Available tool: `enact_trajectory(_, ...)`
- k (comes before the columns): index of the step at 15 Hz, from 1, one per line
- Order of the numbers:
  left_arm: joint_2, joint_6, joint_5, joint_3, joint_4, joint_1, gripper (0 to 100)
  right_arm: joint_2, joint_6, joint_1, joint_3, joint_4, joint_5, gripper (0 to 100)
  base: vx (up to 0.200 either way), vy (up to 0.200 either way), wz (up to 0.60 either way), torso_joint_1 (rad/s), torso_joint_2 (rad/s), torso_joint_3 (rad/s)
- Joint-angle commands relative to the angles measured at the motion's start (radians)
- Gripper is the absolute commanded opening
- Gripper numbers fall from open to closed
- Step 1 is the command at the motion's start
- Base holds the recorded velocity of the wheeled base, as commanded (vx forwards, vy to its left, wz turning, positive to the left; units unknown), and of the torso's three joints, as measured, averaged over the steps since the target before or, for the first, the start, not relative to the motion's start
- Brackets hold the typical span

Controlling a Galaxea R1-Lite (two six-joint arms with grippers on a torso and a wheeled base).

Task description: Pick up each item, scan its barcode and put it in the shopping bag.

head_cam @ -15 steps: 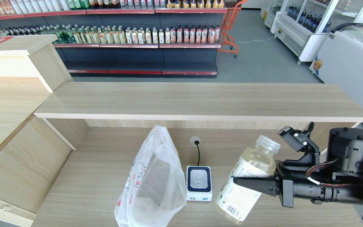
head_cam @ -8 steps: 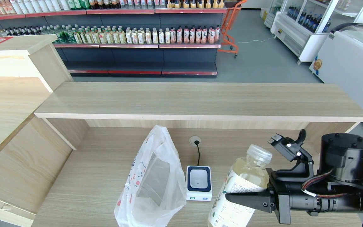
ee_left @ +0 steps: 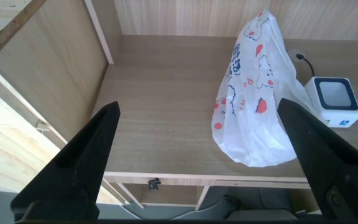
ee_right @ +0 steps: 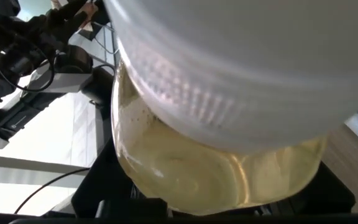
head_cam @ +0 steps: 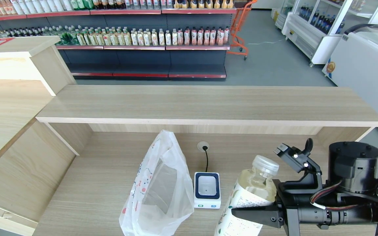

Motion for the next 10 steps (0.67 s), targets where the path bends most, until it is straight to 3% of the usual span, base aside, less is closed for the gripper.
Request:
enact_trajectory(1,0.0,0.0,0.0,0.0,0.0,0.0,100,-0.003,0.0,0.002,0.0,0.0,0.0,0,0.0,0.0,0.0,0.0,0.0,0.0)
enact_trajectory(10,0.0,0.0,0.0,0.0,0.0,0.0,100,-0.009,-0.002,-0.004,0.005,-0.002,-0.004,0,0.0,0.0,0.0,0.0,0.0,0.0)
